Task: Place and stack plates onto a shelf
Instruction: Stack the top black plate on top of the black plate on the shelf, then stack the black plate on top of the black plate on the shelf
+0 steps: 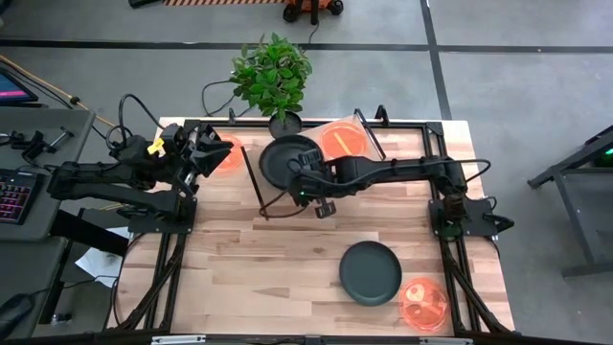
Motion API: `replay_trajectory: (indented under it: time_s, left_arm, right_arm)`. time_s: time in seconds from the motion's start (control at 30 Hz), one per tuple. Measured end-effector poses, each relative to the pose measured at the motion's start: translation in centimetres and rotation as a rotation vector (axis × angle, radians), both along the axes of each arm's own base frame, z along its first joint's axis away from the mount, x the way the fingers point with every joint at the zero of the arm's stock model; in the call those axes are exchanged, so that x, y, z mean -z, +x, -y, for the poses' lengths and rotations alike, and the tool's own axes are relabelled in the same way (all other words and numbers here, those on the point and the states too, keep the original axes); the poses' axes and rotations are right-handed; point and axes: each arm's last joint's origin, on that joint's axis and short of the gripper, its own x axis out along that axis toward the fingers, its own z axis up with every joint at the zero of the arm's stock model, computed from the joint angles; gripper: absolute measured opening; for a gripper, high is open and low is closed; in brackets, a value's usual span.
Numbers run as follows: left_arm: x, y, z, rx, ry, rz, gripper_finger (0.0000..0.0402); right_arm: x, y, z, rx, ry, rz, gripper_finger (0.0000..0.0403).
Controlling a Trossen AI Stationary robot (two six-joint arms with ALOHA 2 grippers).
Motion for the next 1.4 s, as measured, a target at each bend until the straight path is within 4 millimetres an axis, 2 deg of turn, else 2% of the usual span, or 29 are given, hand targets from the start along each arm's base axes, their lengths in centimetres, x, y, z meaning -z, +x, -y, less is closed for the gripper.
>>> replay_trajectory:
  time_s: [0.2, 0.33, 0.47, 0.6, 0.73, 0.9, 1.07, 1.23, 1.4]
  left_arm:
    - [0.0, 0.0, 0.0, -0.001, 0.0, 0.0, 0.0081]
    - [0.0, 0.0, 0.0, -0.001, 0.0, -0.001, 0.0081]
    - [0.1, 0.0, 0.0, -0.001, 0.0, -0.008, 0.0081]
    - [0.1, 0.1, 0.0, -0.002, 0.0, -0.01, 0.0081]
    - [0.2, 0.2, 0.0, -0.003, -0.001, -0.018, 0.0081]
    - [0.2, 0.2, 0.0, -0.003, -0.001, -0.021, 0.0081]
    - [0.2, 0.2, 0.0, -0.003, -0.001, -0.02, 0.0081]
    - [0.2, 0.2, 0.0, -0.003, -0.001, -0.02, 0.0081]
    - [0.2, 0.2, 0.0, -0.002, -0.001, -0.02, 0.0081]
  right_arm:
    - [-0.2, -0.1, -0.1, -0.001, 0.001, 0.006, 0.012]
    - [-1.6, -1.1, -0.4, 0.017, 0.019, 0.039, 0.0171]
    - [-4.0, -4.1, -0.4, 0.159, 0.21, 0.056, 0.0196]
    - [-5.9, -7.9, -0.2, 0.331, 0.404, 0.05, 0.0199]
    - [-5.6, -12.3, -1.5, 0.425, 0.451, 0.091, 0.0199]
    - [-1.7, -18.4, -3.0, 0.629, 0.627, 0.192, 0.0199]
    - [4.0, -23.4, -4.4, 0.888, 0.913, 0.145, 0.0199]
    - [9.7, -25.7, -5.9, 1.074, 1.115, 0.02, 0.0199]
    - [14.0, -26.1, -7.1, 1.152, 1.226, 0.002, 0.0199]
